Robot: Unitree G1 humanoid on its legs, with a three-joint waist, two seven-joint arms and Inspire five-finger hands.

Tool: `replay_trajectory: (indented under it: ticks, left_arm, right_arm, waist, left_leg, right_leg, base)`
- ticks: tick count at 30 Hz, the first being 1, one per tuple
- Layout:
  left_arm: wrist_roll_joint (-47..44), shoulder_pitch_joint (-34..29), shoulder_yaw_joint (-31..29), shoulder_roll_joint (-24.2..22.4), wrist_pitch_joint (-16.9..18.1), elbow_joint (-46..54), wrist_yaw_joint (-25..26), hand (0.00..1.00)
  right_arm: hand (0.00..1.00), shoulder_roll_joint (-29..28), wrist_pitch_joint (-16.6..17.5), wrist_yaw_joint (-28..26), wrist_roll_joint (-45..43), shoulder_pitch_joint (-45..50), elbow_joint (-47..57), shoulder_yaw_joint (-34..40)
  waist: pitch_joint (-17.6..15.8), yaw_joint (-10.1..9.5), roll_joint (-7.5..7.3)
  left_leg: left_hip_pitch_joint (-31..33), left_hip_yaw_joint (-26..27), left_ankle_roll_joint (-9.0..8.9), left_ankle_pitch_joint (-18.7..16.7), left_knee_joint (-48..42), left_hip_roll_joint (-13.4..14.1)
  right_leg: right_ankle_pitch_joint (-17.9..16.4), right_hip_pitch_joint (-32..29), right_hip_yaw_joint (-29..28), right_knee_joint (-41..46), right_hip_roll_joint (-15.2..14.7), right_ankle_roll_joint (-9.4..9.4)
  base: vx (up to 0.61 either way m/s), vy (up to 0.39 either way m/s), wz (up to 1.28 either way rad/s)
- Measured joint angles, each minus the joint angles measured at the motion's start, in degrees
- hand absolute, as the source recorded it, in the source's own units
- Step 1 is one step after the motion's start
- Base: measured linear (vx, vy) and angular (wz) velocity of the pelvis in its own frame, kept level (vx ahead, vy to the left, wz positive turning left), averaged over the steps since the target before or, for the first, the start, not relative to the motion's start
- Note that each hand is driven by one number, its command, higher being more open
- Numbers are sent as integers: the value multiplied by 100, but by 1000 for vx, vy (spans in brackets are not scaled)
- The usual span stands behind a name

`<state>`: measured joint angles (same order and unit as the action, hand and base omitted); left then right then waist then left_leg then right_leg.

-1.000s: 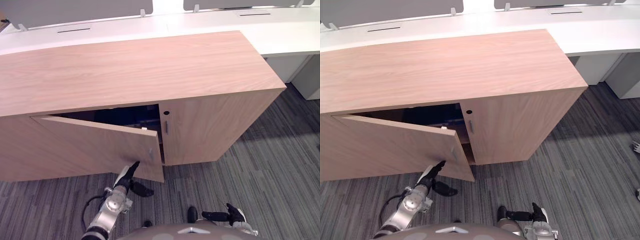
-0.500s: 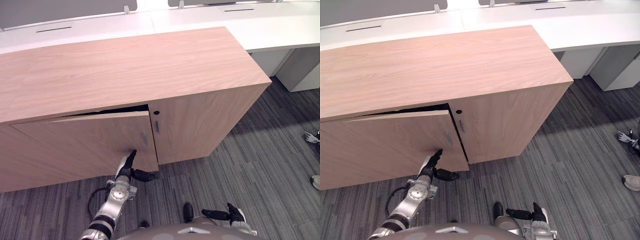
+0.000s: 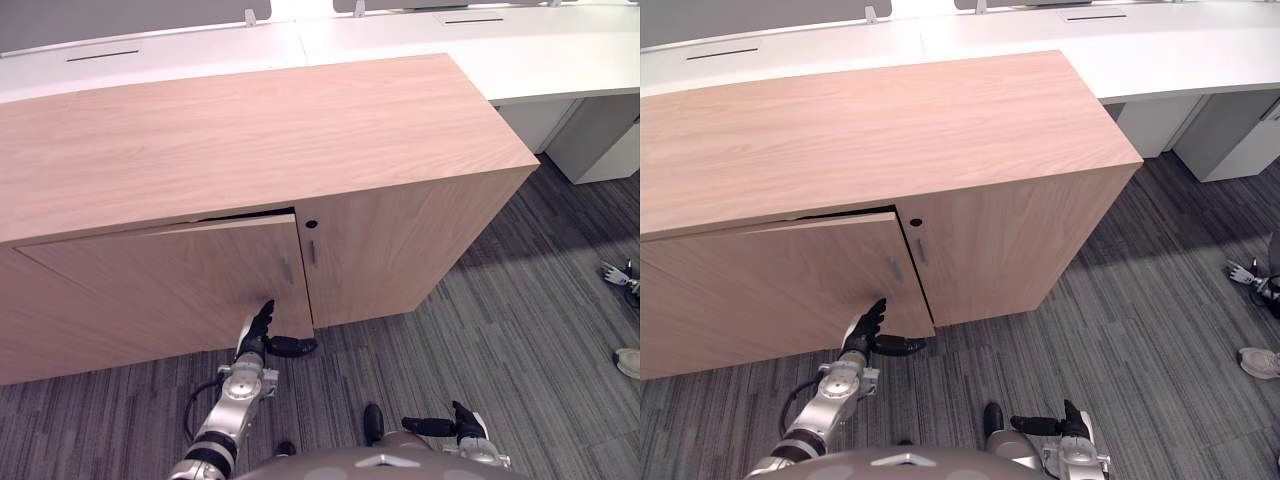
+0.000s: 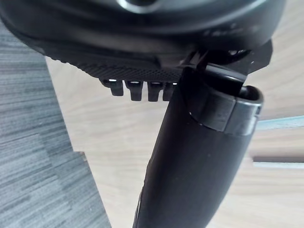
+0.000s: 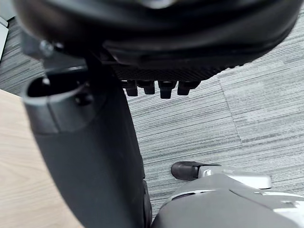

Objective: Walk over to the cabinet, pick up the folder, carry it to the office cabinet, place the folder inside the office cabinet, then close the office cabinet door

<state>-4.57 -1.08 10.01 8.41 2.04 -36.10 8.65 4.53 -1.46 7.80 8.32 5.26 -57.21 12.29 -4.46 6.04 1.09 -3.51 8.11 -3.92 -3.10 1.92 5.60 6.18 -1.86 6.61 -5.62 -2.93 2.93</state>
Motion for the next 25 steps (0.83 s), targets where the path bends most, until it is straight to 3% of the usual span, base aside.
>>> replay_trajectory:
  ticks: [7,15,25]
  left_arm:
    - [-332,-527,-401,-28,2,-10,-294,100]
    - [-144,-539,-1583,5,-58,-2098,-394,100]
    - [70,-752,-1844,-86,-148,-2267,-389,100]
  right_arm:
    - [100,-36,-3,-2,-178,-101,1,-2]
    - [100,-48,-13,-24,-183,-216,-232,7]
    - [100,-56,-64,-60,-184,-236,-427,48]
  waist:
    - [-12,-69,-56]
    - [55,-199,-188]
    - [109,-268,-241]
  left_leg:
    - [-5,-121,22,15,-11,-13]
    - [-80,-251,43,51,-7,-60]
    - [-147,-357,128,121,90,-192]
  right_leg:
    - [-3,74,142,0,-22,2]
    - [-24,214,263,-1,-80,26]
    - [-33,292,357,1,-207,77]
  base:
    - [-14,-1,9]
    - [-21,5,8]
    - [-7,27,6]
